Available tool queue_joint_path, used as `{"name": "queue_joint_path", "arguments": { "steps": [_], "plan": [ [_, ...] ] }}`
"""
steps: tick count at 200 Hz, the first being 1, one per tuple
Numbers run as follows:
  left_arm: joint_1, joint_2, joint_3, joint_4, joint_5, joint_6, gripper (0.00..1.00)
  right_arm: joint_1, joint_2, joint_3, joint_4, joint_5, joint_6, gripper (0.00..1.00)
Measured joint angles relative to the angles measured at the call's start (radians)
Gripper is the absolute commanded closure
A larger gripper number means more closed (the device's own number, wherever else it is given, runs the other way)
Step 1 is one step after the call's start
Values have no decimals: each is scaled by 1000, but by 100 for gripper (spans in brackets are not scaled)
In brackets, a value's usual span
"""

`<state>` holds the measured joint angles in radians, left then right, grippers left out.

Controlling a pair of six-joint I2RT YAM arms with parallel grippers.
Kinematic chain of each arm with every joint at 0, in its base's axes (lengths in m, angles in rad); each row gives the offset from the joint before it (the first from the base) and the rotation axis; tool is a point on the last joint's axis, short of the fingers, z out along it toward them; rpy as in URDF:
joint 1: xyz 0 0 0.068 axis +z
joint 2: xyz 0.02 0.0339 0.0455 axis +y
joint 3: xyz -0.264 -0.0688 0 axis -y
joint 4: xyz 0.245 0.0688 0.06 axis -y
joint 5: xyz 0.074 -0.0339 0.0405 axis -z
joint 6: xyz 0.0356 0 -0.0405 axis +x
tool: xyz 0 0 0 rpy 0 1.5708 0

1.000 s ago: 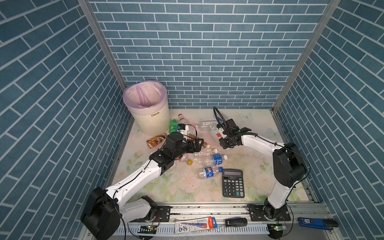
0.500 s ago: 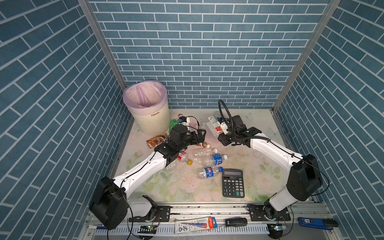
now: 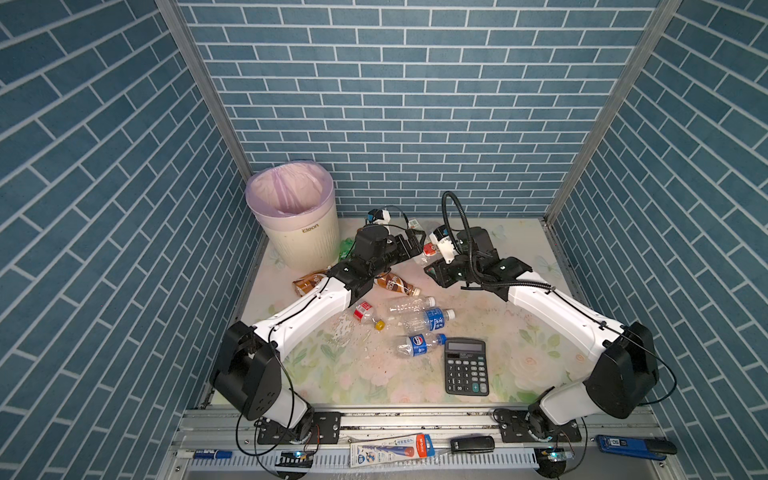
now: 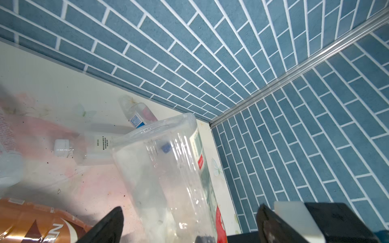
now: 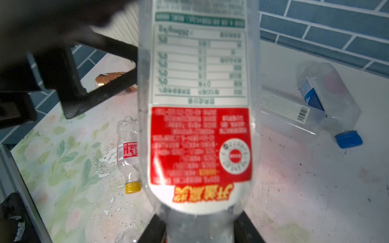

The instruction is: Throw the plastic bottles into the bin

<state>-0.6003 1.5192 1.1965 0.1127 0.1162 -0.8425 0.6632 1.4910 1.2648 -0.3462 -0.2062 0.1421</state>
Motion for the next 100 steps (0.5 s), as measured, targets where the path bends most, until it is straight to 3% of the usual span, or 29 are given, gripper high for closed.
{"name": "queue_joint_path", "arguments": {
  "steps": [31,100],
  "plan": [
    [7,31,13,6,-4,-18,3,10,-13,0,27,-25,18,62],
    [8,46,17,44,-6,-29,32,16,-31,-18,61,-47,37,60]
  ]
}}
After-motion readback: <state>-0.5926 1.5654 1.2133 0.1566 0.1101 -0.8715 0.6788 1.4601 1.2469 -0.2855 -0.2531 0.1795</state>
